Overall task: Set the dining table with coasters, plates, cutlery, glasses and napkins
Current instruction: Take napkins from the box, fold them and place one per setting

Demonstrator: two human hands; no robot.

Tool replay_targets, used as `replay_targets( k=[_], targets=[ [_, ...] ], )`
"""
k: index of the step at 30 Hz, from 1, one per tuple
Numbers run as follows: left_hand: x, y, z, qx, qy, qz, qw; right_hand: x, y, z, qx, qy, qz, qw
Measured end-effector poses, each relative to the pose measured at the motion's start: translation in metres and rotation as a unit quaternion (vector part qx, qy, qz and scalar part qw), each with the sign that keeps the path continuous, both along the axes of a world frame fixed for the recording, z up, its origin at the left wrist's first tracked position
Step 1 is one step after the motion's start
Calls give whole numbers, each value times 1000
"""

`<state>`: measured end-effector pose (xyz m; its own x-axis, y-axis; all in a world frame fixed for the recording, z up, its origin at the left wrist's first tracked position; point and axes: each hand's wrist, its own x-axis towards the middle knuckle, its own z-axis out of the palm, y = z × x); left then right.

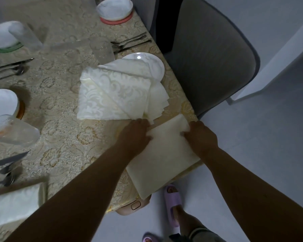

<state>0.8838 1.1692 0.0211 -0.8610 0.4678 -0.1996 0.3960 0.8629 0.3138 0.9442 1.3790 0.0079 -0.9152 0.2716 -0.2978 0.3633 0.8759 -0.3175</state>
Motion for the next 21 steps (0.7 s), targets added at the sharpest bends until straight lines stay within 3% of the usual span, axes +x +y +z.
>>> replay_targets(
  k=[5, 8, 12, 14, 16, 18, 21],
  targets=[
    [-11, 60, -9, -54, 17, 21, 998, -4, 6, -1, -11, -7, 16, 1000],
    [-19, 68, -10, -35, -53, 33, 997, -8, 10, -2, -17, -1, 13, 1000],
    [-21, 61, 14, 71, -142, 27, 987, -17, 12, 7, -105, 54, 9, 993],
    [-22, 48, 35, 139, -160, 43, 976, -28, 14, 27, -206, 0, 27, 978],
    [-22, 27, 54, 201, -169, 94, 960, -40, 19, 47, -319, -74, 48, 944],
    [-19, 1, 68, 292, -193, 175, 920, -53, 23, 58, -432, -92, 29, 897],
    [-14, -36, 80, 411, -206, 264, 848, -69, 9, 59, -606, -87, -12, 790]
  ],
)
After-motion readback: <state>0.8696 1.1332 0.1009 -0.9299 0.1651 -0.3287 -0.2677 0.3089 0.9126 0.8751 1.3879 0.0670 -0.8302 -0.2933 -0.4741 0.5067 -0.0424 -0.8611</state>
